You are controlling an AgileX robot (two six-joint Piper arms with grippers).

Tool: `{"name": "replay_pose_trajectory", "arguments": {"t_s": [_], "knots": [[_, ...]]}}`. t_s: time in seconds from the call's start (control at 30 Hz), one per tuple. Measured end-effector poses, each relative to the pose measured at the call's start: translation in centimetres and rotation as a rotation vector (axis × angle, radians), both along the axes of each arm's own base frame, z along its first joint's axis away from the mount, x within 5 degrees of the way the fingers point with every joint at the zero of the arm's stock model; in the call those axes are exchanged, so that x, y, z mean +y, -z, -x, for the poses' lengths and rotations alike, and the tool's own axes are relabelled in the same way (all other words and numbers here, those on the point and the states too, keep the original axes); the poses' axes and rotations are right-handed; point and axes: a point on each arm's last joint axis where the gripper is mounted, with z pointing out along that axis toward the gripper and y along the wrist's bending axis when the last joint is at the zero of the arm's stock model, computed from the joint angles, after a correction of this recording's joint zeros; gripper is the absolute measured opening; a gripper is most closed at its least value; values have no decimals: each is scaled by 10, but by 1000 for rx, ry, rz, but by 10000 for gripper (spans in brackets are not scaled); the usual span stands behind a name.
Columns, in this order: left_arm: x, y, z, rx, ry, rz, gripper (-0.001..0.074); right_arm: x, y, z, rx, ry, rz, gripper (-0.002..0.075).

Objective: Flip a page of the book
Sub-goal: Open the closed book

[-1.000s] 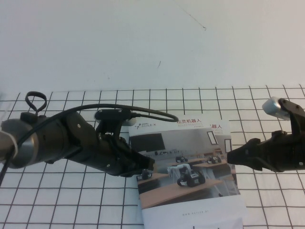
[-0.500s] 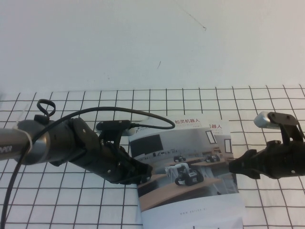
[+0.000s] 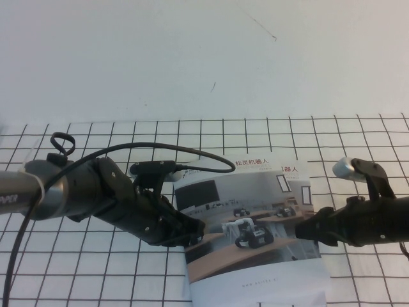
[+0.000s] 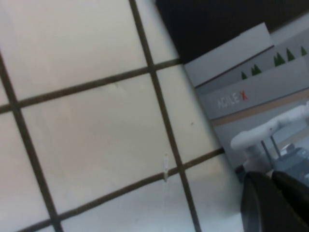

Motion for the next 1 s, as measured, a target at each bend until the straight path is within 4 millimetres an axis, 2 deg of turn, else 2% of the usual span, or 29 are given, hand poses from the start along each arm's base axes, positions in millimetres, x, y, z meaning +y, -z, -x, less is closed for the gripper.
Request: {"name": "replay_pose_trajectory", "arguments": {"t_s": [0.23, 0.67, 1.0], "knots": [[0, 0, 0, 1, 1, 0, -2, 8, -7, 1, -10, -54, -104, 388], [0, 0, 0, -3, 9, -5, -2, 28, -51, -7, -146, -247, -460, 388], [0, 0, 0, -4, 10, -6, -2, 31, -61, -12, -184, -276, -493, 383]]}}
